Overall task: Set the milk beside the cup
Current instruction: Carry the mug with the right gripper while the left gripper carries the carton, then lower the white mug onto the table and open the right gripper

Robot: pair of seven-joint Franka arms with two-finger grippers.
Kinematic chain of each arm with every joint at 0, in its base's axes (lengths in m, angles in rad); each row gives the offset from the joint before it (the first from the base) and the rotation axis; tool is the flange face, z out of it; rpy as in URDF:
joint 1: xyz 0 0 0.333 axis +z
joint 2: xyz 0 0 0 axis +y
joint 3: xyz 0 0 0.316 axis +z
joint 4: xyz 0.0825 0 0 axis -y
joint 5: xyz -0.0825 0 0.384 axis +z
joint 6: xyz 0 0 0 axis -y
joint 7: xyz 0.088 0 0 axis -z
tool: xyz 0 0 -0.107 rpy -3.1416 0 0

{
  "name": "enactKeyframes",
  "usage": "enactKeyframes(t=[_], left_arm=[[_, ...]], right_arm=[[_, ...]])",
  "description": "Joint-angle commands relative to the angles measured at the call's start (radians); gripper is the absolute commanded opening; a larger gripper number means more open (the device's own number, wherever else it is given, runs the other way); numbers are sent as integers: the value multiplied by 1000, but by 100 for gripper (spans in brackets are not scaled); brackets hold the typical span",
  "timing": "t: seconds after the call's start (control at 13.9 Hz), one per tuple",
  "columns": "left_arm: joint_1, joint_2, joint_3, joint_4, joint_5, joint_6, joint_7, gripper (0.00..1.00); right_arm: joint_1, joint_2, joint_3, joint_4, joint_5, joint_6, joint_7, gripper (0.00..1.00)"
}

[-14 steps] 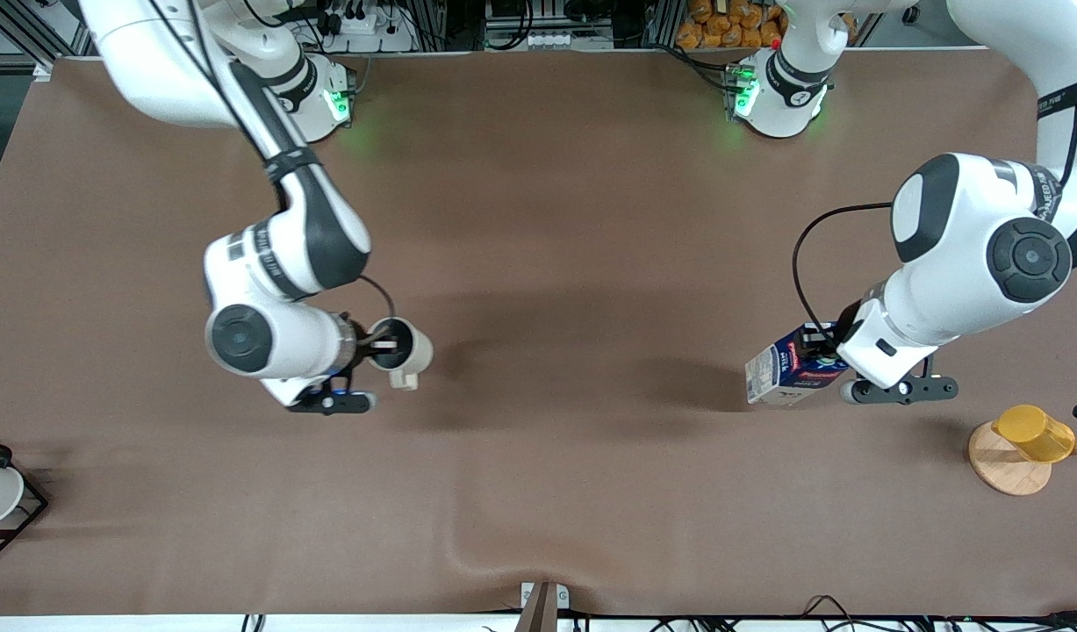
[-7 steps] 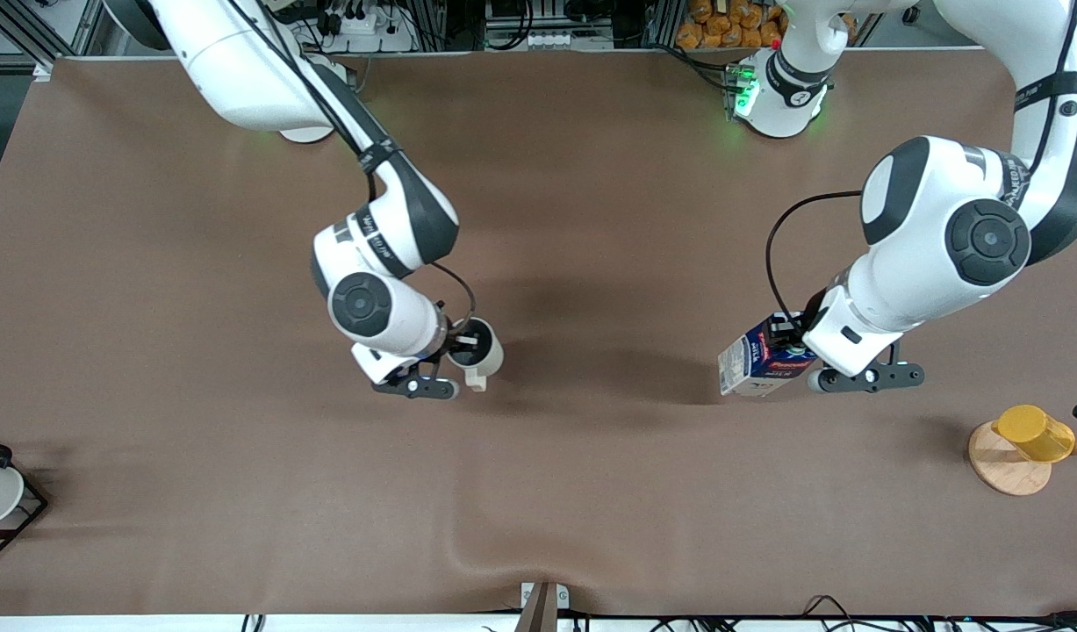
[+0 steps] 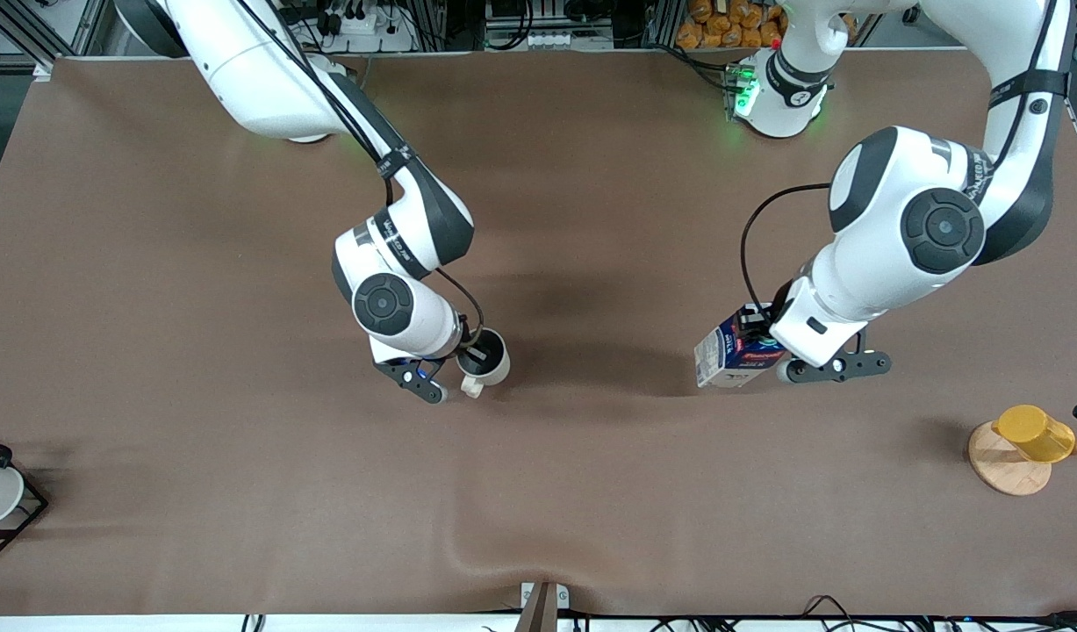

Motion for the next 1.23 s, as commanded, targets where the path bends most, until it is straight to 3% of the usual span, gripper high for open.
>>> enactKeyframes(t=[0.0, 0.43, 0.5, 0.58, 0.65, 0.94, 1.15], left_arm=[[-15, -8, 2, 1, -23, -12, -19, 13], [-47, -1, -18, 1, -22, -12, -20, 14], [-59, 1, -19, -2, -22, -12, -22, 14], [-63, 1, -21, -5, -22, -12, -27, 14], [-70, 1, -21, -5, -22, -12, -46, 14], [-130, 2, -22, -2, -26, -12, -140, 14], [-193, 19, -21, -1, -36, -3, -230, 14]], right_arm=[[70, 60, -10, 24, 8, 98, 201, 0], [111, 101, -10, 25, 10, 189, 318, 0], [111, 104, -10, 27, 10, 189, 327, 17], [110, 104, -10, 27, 10, 189, 329, 75], [111, 104, -10, 27, 5, 189, 329, 100], [111, 68, -9, 47, 15, 174, 324, 100], [107, 24, -9, 70, 7, 77, 315, 100]])
